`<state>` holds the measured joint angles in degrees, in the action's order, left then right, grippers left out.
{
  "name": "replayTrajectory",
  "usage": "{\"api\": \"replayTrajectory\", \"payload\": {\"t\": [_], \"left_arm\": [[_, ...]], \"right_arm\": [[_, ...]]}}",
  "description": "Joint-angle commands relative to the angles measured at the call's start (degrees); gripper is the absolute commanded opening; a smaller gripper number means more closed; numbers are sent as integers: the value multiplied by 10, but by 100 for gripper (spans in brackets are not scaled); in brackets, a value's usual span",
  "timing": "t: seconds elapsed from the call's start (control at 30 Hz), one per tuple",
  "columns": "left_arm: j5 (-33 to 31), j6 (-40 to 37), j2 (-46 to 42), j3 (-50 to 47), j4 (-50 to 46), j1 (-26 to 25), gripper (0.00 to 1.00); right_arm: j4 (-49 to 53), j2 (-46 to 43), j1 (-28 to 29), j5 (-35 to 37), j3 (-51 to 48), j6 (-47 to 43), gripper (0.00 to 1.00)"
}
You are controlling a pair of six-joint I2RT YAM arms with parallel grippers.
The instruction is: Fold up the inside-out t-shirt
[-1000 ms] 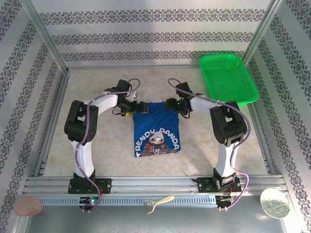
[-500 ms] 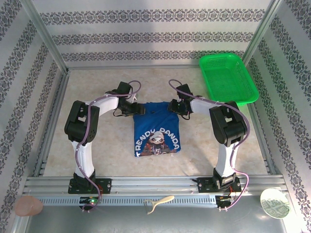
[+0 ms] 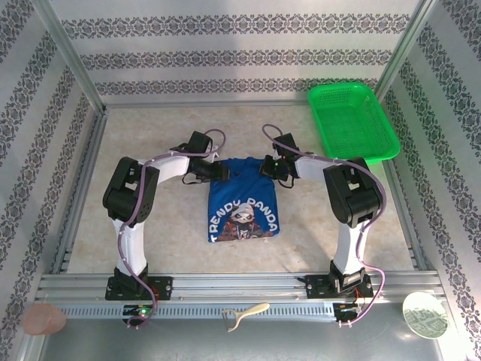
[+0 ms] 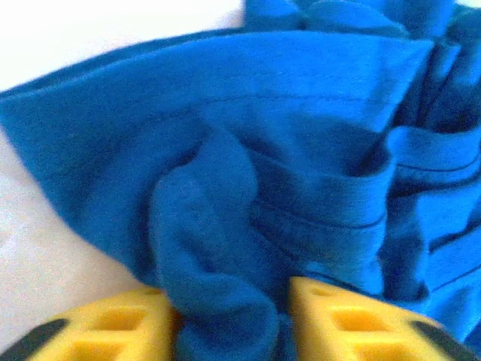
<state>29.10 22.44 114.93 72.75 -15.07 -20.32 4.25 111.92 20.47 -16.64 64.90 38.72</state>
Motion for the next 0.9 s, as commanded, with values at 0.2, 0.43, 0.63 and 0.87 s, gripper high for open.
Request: {"api": "replayTrajectory", "payload": {"t": [0.2, 0.43, 0.63, 0.87], "left_arm": [[33, 23, 37, -24, 48, -21, 10], [11, 59, -62, -99, 126, -3, 0], [30, 79, -83, -101, 175, 11, 0], [48, 52, -15, 18, 129, 33, 0]], "right_arm": [[-16, 7, -6, -39, -42, 22, 0], [-73, -91, -41, -52, -105, 48, 0], [-85, -118, -46, -61, -88, 63, 0], [-96, -57, -59, -76, 0, 80, 0]]}}
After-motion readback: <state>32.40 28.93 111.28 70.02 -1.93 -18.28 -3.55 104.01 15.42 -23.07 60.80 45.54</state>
